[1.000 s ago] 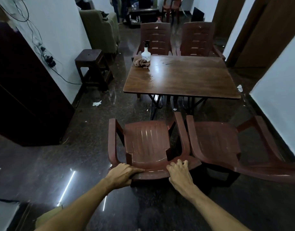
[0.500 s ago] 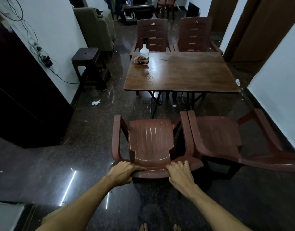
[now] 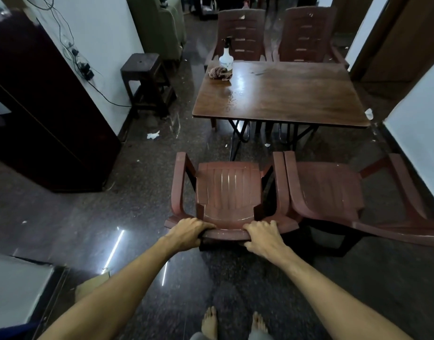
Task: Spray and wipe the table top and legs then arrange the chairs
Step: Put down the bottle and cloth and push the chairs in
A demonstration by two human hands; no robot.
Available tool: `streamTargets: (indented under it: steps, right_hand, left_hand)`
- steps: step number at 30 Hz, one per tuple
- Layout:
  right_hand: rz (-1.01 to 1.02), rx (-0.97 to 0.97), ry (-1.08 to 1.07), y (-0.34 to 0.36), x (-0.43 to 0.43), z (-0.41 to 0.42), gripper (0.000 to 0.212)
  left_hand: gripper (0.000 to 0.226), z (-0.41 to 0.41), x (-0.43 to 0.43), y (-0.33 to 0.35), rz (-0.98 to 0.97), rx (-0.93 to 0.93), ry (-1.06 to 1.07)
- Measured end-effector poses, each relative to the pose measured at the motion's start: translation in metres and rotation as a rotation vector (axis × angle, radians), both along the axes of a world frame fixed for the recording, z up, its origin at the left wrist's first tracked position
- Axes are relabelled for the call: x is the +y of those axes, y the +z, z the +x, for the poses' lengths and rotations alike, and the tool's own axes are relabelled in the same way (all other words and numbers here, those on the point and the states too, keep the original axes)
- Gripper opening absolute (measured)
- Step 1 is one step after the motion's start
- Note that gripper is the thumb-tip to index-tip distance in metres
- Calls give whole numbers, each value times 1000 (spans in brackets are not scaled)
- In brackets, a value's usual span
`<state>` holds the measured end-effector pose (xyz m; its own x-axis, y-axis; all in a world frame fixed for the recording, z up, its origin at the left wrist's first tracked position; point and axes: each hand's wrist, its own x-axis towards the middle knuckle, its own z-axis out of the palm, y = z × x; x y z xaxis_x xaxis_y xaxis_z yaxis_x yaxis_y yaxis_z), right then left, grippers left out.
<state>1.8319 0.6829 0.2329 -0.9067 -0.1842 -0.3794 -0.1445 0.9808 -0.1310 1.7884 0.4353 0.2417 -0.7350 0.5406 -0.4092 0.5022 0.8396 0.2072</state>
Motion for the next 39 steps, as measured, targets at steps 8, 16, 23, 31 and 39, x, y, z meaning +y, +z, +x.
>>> streamTargets:
  steps: [8, 16, 23, 31, 39]
  right_hand:
    - [-313, -10, -55, 25, 0, -18, 90]
    - [-347, 187, -43, 39, -59, -67, 55]
    - [-365, 197, -137, 29, -159, -135, 54]
    - [-384, 181, -262, 32, -248, -226, 56]
    - [-408, 169, -378, -11, -286, -355, 55]
  left_hand:
    - [74, -7, -6, 28, 86, -104, 53]
    - [71, -49, -61, 49, 267, 40, 213]
    - [71, -125, -159, 34, 352, 64, 274]
    - [71, -233, -241, 29, 370, 35, 235]
    - [70, -378, -270, -3, 372, -32, 201]
